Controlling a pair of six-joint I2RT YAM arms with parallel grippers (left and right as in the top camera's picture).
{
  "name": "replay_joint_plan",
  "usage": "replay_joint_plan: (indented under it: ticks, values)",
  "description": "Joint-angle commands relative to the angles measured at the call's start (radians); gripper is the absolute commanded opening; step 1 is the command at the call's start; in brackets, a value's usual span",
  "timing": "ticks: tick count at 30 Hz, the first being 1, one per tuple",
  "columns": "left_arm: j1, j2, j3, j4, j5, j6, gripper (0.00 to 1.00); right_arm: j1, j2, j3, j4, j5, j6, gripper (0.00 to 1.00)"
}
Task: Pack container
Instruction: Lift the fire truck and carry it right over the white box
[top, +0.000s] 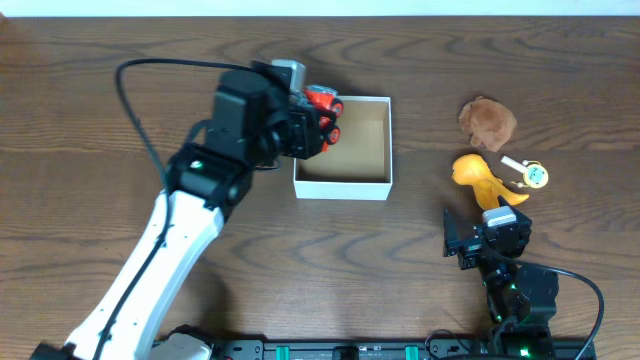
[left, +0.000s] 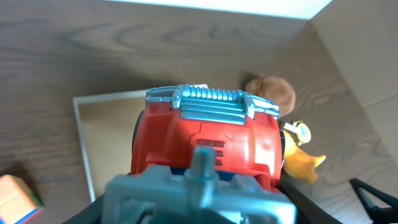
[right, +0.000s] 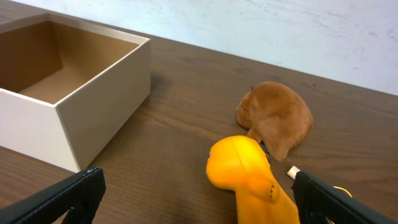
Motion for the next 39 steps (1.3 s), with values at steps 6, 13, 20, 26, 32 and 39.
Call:
replay_joint_plan:
  ticks: [6, 13, 20, 26, 32, 39]
  values:
    - [-0.065, 0.164, 0.006, 0.056, -0.061, -0.008, 0.06, -0.012, -0.005, -0.002, -0.003, -0.006, 0.011, 0.99]
    - [-0.069, 0.249, 0.006, 0.062, -0.126, 0.022, 0.06, -0.012, -0.005, -0.002, -0.003, -0.006, 0.011, 0.99]
    - [-0.072, 0.270, 0.006, 0.015, -0.151, 0.042, 0.06, -0.012, -0.005, -0.002, -0.003, -0.006, 0.011, 0.99]
    - [-0.090, 0.277, 0.006, 0.011, -0.204, 0.056, 0.06, -0.012, -0.005, -0.002, -0.003, -0.006, 0.011, 0.99]
    - [-0.119, 0.291, 0.006, 0.003, -0.282, 0.060, 0.06, -0.012, -0.005, -0.002, -0.003, -0.006, 0.011, 0.99]
    - [-0.130, 0.333, 0.006, -0.011, -0.311, 0.022, 0.06, -0.012, -0.005, -0.002, -0.003, -0.006, 0.011, 0.99]
